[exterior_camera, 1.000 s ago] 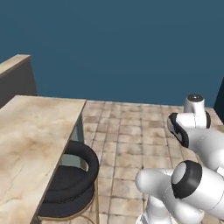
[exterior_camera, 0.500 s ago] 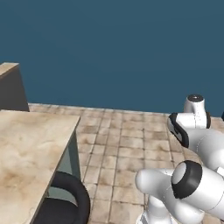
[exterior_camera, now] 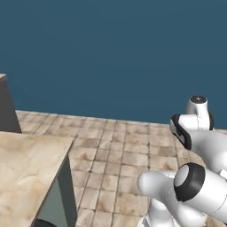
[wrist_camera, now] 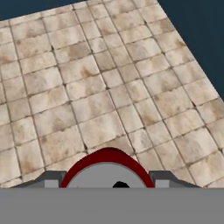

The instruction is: Four empty soda cans are scattered around the kitchen. Gather all the cans and cluster them next to the stove for recycling.

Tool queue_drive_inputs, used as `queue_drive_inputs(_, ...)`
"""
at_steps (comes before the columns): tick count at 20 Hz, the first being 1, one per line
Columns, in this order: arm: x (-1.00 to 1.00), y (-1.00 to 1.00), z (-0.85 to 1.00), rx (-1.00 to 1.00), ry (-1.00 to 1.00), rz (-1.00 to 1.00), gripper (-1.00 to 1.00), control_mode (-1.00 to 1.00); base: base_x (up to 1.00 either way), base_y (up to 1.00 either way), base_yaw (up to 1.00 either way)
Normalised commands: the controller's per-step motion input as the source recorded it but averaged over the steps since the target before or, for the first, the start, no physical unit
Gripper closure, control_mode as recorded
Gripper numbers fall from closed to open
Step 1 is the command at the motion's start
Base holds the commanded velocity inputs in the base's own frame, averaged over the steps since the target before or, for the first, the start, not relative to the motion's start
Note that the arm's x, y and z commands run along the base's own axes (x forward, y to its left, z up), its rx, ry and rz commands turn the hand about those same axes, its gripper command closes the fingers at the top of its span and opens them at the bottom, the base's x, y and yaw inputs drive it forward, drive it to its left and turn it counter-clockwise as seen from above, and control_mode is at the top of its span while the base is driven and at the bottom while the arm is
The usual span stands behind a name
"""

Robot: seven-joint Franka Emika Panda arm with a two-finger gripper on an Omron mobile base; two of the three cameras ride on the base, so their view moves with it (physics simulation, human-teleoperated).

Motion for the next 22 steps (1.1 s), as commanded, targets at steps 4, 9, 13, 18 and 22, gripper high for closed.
queue_drive_inputs(4, 0.00, 0.00, 0.00, 0.00, 0.00, 0.00, 1.00, 1.00, 0.75, -0.22, 0.13)
queue_drive_inputs(9, 0.00, 0.00, 0.00, 0.00, 0.00, 0.00, 1.00, 1.00, 0.73, -0.18, 0.18)
queue_drive_inputs(13, 0.00, 0.00, 0.00, 0.00, 0.00, 0.00, 1.00, 1.00, 0.69, -0.08, 0.26)
queue_drive_inputs(18, 0.00, 0.00, 0.00, 0.00, 0.00, 0.00, 1.00, 1.00, 0.67, -0.04, 0.31)
queue_drive_inputs(22, 0.00, 0.00, 0.00, 0.00, 0.00, 0.00, 1.00, 1.00, 0.63, 0.00, 0.40)
